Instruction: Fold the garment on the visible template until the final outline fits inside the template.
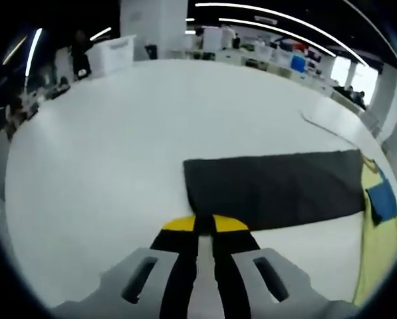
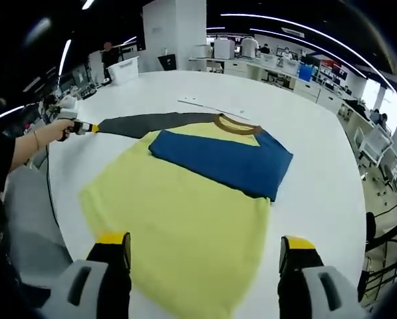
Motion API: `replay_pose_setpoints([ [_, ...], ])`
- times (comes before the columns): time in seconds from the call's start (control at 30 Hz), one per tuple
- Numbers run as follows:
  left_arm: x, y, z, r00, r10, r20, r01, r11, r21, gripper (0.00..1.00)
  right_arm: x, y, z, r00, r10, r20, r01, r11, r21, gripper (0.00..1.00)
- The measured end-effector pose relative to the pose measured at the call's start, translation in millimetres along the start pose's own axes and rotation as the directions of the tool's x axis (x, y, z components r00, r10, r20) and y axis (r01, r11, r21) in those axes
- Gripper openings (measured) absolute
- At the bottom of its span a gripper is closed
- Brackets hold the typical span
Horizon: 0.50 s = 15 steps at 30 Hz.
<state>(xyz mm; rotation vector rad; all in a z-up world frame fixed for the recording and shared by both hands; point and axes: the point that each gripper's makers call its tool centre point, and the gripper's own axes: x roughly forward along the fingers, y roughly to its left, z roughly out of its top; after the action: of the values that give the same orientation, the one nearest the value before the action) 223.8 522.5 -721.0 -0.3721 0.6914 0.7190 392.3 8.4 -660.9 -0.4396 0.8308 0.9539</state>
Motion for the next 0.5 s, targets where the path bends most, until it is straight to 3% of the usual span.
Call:
replay_pose_setpoints([
  [0.2,1,-1.3,3.3,1.0,0.024,0.011,-0.025,0.996,0.087,0.01,-2,-2,-3.3,1.0,-0.003,0.003,0.003,1.0,0.017,0.93],
  [0.5,-7,-11.6,20.2,0.998,-0.009,0.068,0.001,0.993,0.121,0.01,-6,-4,-8.5,1.0,-0.007,0.005,0.007,1.0,0.029,0.93],
])
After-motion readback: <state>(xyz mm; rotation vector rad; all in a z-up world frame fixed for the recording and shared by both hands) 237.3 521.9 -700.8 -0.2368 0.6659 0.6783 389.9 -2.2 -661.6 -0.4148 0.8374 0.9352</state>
